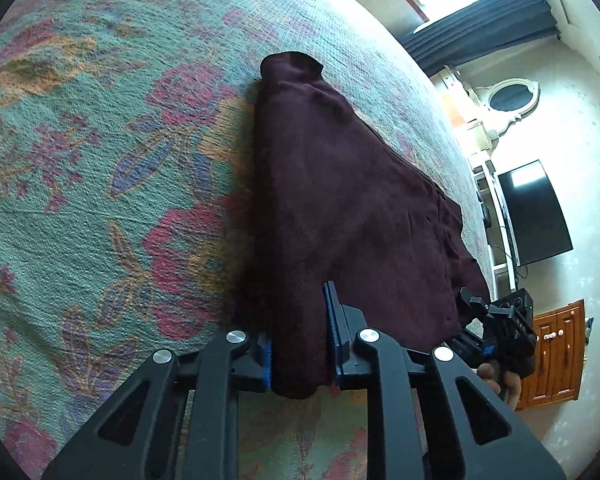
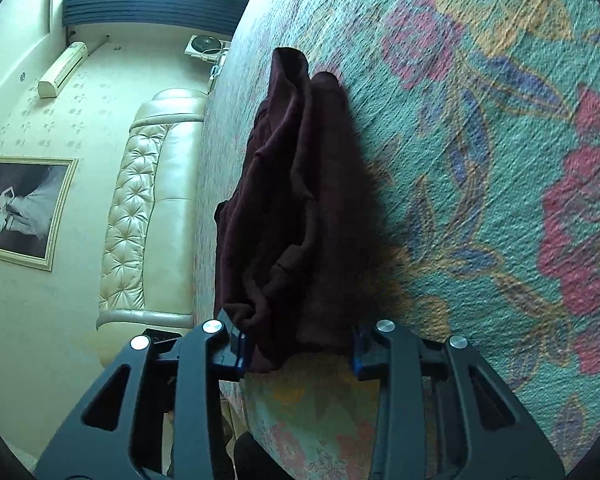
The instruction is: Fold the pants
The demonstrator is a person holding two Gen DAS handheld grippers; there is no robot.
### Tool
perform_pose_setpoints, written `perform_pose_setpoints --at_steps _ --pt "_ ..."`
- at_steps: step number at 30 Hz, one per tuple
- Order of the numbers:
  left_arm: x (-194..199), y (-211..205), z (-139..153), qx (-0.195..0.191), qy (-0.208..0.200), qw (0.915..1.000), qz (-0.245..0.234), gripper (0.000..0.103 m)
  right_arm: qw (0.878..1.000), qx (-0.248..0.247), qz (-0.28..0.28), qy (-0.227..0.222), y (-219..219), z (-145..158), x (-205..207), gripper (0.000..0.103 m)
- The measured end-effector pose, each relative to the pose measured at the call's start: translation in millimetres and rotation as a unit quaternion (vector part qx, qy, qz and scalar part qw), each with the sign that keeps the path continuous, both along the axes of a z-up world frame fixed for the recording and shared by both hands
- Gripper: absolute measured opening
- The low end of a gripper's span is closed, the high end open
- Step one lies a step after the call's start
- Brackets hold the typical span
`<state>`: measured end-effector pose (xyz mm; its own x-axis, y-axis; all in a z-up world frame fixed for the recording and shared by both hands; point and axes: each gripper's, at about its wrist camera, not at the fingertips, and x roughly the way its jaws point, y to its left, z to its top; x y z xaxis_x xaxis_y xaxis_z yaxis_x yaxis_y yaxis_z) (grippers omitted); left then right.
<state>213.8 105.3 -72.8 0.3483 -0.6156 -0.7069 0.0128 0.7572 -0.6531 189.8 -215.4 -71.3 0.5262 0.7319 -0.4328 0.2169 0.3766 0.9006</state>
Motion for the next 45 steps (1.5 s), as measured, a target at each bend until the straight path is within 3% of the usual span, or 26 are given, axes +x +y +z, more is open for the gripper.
perform_pose_setpoints --at_steps 8,28,45 --pt "-9.1 -3.7 12.2 0.022 -0.010 0.9997 -0.004 0.020 1.000 -0.003 0.005 0.003 4.4 10.2 -4.8 0.034" --pt "-54.3 12.2 9.1 0.050 -0.012 0.9985 -0.017 0.020 1.000 0.009 0.024 0.012 25.3 7.4 -55.5 0.034" --pt "-49.6 4.6 6.3 0.037 -0.018 0.9989 -0.021 0.023 1.000 0.006 0.019 0.016 20.7 -7.0 -66.7 0.035"
